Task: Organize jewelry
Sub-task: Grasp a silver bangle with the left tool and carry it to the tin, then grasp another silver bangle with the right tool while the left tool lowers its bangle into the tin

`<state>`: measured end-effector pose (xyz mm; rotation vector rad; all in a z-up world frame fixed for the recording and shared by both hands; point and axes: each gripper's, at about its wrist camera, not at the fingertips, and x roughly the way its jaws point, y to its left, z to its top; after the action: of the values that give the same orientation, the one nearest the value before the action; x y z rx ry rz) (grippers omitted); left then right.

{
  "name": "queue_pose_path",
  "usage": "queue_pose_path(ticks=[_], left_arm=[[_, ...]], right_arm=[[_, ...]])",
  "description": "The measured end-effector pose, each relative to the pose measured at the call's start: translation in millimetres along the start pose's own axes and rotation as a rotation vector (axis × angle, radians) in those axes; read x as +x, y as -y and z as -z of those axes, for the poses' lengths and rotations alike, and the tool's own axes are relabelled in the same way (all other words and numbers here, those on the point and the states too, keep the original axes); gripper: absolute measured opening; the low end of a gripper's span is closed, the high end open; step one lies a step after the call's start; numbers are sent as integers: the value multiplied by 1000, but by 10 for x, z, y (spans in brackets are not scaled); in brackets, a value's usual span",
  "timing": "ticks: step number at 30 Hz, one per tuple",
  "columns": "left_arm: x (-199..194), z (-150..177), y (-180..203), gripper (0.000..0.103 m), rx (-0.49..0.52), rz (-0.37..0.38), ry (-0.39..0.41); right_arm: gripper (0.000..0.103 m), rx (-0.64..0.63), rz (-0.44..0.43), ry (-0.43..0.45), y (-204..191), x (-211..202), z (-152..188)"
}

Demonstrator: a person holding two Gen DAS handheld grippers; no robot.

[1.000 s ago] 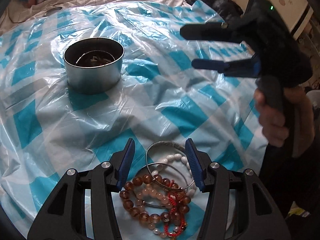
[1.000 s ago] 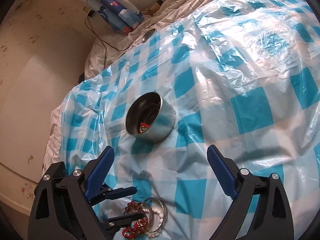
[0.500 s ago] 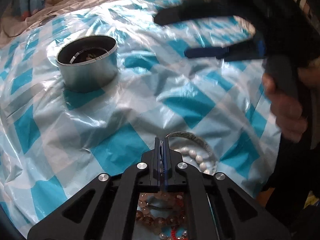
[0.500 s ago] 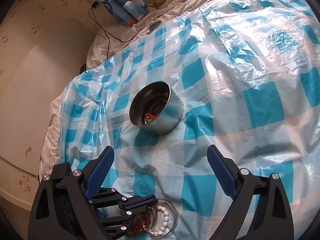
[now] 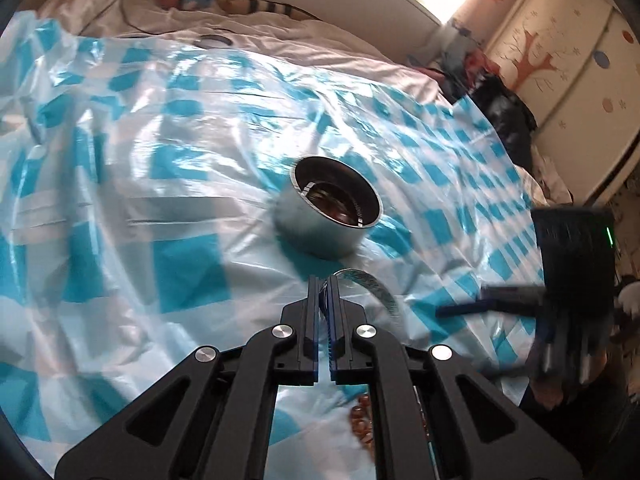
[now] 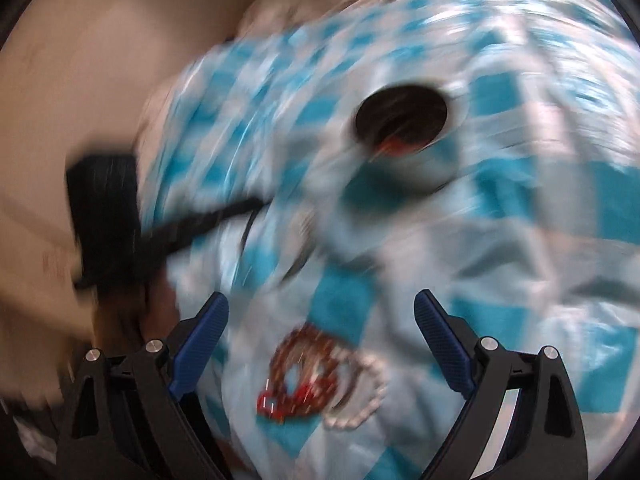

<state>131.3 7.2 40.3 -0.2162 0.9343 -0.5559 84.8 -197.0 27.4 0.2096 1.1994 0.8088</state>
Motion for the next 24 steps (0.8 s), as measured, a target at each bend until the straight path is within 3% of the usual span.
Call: queue_pose_path(ticks=[5,10,14,17,20,22,24], left_arm=[[-91,-16,-84,2,-8,-4,9],[-138,12,-88,2,3,-12,12],[-101,32,-109,2,14,-76,-5],[-22,46,-130,2,52,-182,-23],[103,70,-198,3,53,-219,-55],[178,83,-231,3,62,-257,-73],[253,94,-286,6,53,-268,-91]], right_arm=[[90,-168,26,-100,-358,251,145],[90,-195,59,-115,-368,314,195],[90,-144,105,-73,-231,255,138],[90,-68,130,-37,-25,160,73],[89,-39,187,-22,79,75,60],[84,-76,259,-27,60,61,55],[70,-161,350,-60,1,77,96]])
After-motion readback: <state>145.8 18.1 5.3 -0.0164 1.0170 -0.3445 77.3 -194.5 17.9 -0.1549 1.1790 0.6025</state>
